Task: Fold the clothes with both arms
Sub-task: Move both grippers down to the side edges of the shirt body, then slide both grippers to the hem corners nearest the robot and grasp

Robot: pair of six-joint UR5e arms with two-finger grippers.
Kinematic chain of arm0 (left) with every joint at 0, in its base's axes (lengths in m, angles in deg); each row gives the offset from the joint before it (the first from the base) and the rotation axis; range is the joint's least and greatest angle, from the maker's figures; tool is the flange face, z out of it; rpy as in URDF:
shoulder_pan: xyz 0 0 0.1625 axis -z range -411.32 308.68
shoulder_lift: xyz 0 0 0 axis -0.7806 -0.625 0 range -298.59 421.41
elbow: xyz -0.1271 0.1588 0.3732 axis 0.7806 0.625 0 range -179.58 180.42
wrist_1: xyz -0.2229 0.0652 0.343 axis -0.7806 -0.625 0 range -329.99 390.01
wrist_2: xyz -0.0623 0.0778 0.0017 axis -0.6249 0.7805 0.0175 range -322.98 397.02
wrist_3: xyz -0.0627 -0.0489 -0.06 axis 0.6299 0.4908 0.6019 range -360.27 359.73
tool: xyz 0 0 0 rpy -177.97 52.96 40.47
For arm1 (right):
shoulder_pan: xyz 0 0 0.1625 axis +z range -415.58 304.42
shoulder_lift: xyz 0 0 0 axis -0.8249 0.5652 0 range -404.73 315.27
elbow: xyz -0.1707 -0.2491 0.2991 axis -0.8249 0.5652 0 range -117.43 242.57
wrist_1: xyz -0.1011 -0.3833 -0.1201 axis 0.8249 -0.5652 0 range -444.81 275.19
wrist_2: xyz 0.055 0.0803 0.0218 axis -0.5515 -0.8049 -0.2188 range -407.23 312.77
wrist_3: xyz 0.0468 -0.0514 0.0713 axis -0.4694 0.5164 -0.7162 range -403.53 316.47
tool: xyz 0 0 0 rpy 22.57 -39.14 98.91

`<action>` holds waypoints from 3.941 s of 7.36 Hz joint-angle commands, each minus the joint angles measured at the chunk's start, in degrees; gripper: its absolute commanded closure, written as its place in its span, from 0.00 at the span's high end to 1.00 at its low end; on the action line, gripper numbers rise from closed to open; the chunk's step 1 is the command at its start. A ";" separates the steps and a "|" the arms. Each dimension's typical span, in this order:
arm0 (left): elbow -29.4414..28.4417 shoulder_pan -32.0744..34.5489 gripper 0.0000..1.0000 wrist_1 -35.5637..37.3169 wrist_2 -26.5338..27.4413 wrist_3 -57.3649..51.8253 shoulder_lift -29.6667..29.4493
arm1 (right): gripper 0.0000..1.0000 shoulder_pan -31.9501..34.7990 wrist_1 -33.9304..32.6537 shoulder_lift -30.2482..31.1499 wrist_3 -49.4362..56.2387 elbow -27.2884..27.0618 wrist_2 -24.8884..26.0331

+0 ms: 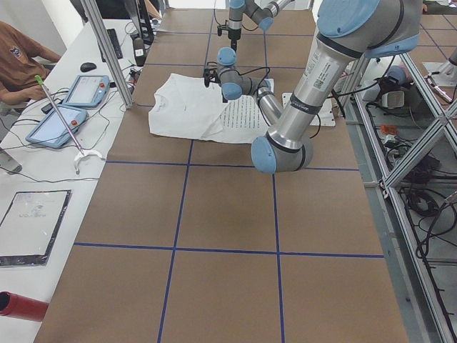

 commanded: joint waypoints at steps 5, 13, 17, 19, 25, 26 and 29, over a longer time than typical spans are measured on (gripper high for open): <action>22.12 -0.09 0.99 13.39 6.26 -5.26 13.41 | 1.00 -26.74 0.02 2.77 -22.07 -5.41 17.26; 22.56 -0.61 0.99 13.48 6.35 -5.17 13.49 | 0.66 -26.60 -0.33 3.38 -23.14 -4.43 17.57; 22.48 -0.79 0.99 13.48 6.35 -5.17 13.58 | 0.63 -26.60 -0.42 4.53 -24.55 -4.87 17.30; 22.47 -0.79 0.99 13.48 6.35 -5.17 13.58 | 0.62 -26.78 -0.42 4.44 -24.55 -4.52 17.21; 22.56 -0.70 0.99 13.48 6.35 -5.17 13.58 | 0.48 -26.96 -0.42 4.09 -24.63 -4.34 16.25; 22.56 -0.70 0.99 13.48 6.35 -5.17 13.58 | 0.48 -26.96 -0.42 4.09 -24.55 -4.34 16.07; 22.47 -0.79 0.99 13.48 6.35 -5.25 13.58 | 0.00 -26.96 -0.42 3.91 -24.63 -4.78 15.81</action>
